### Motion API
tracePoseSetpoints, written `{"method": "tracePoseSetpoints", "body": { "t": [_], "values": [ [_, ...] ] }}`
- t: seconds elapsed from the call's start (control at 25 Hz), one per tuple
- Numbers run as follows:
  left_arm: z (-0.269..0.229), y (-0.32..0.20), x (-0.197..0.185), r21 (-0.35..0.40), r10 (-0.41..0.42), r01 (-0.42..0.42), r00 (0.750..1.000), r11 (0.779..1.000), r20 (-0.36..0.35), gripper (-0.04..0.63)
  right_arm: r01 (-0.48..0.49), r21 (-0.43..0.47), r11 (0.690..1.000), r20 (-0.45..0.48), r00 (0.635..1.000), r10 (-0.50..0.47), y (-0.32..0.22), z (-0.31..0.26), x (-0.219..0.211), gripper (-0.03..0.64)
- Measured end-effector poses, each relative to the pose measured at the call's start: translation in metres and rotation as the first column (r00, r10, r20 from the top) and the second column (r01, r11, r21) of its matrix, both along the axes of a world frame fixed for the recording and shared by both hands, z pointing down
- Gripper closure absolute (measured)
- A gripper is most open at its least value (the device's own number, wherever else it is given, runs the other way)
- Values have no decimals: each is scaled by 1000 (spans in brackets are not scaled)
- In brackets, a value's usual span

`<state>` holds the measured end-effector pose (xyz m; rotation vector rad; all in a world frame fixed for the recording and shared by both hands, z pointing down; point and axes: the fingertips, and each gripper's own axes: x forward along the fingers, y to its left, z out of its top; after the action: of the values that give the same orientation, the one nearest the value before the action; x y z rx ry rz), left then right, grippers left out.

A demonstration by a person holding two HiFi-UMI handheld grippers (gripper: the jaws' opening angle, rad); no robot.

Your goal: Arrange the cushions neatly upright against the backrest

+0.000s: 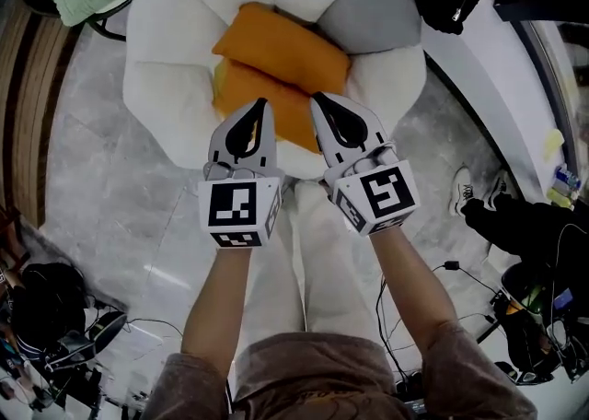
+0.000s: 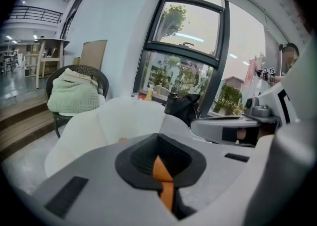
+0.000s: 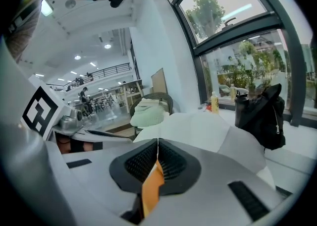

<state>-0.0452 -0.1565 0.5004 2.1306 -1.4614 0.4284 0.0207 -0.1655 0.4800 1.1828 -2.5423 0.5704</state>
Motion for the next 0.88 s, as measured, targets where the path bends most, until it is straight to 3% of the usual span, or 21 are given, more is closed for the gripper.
{"method": "tracePoseSetpoints", "body": {
  "t": [0.4,0.88],
  "values": [
    [13,-18,-10,-18,-29,29,1000,999,-11,591,40,-27,999,-48,998,-42,-54,37,-12,597],
    [42,-31,-16,-75,-58,56,998,996,-18,591,168,-192,967,-208,956,-207,-125,143,-42,597]
  ]
}}
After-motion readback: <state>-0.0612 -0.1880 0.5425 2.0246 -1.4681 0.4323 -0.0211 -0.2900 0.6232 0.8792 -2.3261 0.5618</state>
